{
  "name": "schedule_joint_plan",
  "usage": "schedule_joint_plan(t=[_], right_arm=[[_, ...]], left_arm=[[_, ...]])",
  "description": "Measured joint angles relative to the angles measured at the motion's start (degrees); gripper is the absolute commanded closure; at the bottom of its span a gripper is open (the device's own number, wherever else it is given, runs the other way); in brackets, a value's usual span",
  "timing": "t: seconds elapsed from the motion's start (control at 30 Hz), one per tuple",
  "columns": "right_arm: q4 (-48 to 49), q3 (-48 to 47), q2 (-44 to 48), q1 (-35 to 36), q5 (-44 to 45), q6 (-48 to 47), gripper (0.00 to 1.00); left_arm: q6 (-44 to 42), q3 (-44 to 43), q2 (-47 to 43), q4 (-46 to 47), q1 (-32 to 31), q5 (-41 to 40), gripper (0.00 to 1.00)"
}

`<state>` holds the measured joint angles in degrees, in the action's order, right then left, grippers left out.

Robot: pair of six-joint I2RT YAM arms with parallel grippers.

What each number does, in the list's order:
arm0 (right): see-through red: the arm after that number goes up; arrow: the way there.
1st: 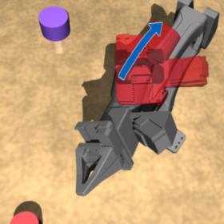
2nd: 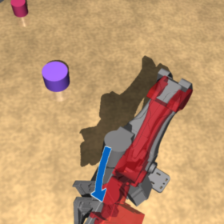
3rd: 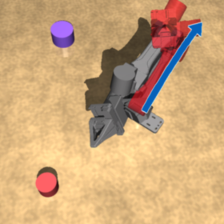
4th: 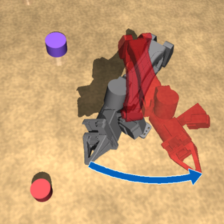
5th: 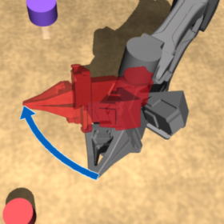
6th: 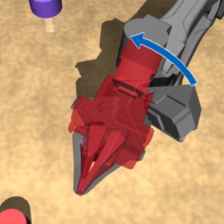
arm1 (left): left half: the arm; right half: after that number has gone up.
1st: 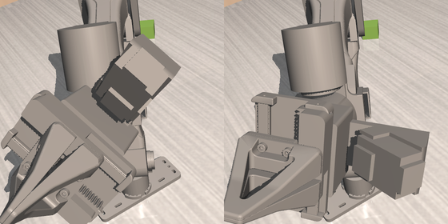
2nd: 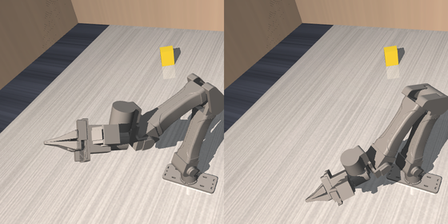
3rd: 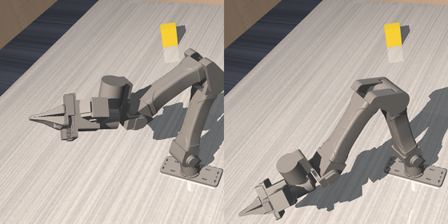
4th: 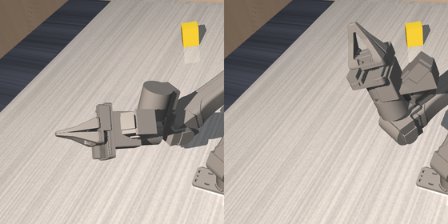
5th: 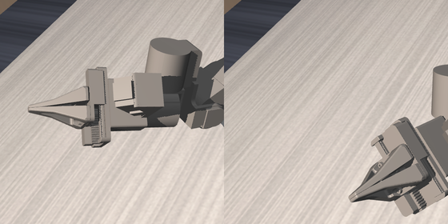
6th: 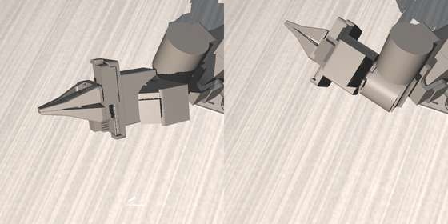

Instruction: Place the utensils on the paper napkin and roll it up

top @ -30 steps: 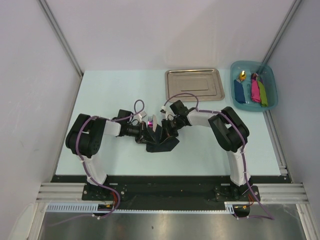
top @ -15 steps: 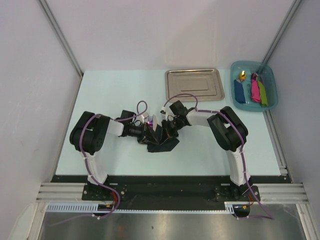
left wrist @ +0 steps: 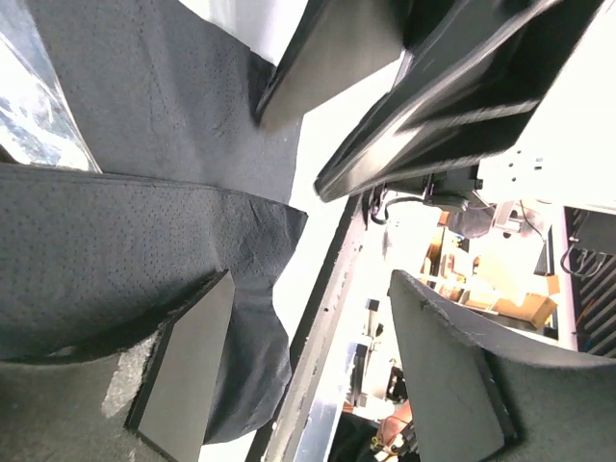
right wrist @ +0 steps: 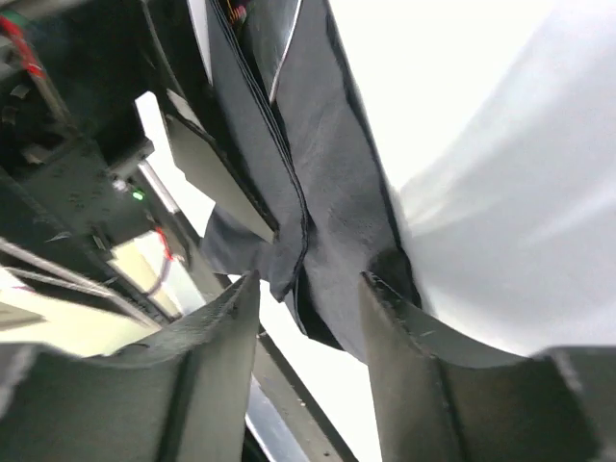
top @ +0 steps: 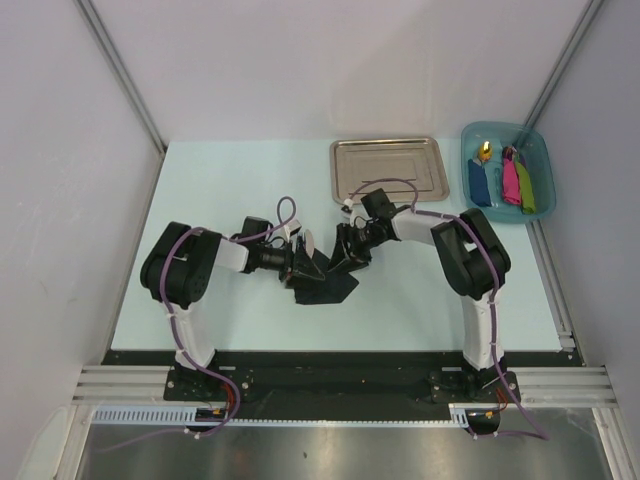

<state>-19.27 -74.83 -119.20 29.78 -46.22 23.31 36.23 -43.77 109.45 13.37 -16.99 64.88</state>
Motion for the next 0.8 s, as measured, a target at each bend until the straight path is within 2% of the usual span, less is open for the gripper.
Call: schedule_joint_plan(t=[0.2,0.37,0.57,0.8], right_arm=[[2.5,0.9,0.5,-1.0,-2.5,2.9,0.47],[3.5,0.9,0.5,0.8,-3.4,3.6,0.52],[2.0,0.8,0.5,2.6,-2.2,2.3,0.57],[-1.4,0.2,0.4,3.2,0.1,0.0,0.58]], left_arm=[[1.2,0.5,0.1,1.6,0.0,-0.1,0.28],[1.3,0.6,0.1,2.0,0.0,-0.2,0.29],[1.3,0.8,0.1,2.4,0.0,-0.4,0.31],[1.4,1.1,0.1,3.1,0.0,-0.6,0.32]])
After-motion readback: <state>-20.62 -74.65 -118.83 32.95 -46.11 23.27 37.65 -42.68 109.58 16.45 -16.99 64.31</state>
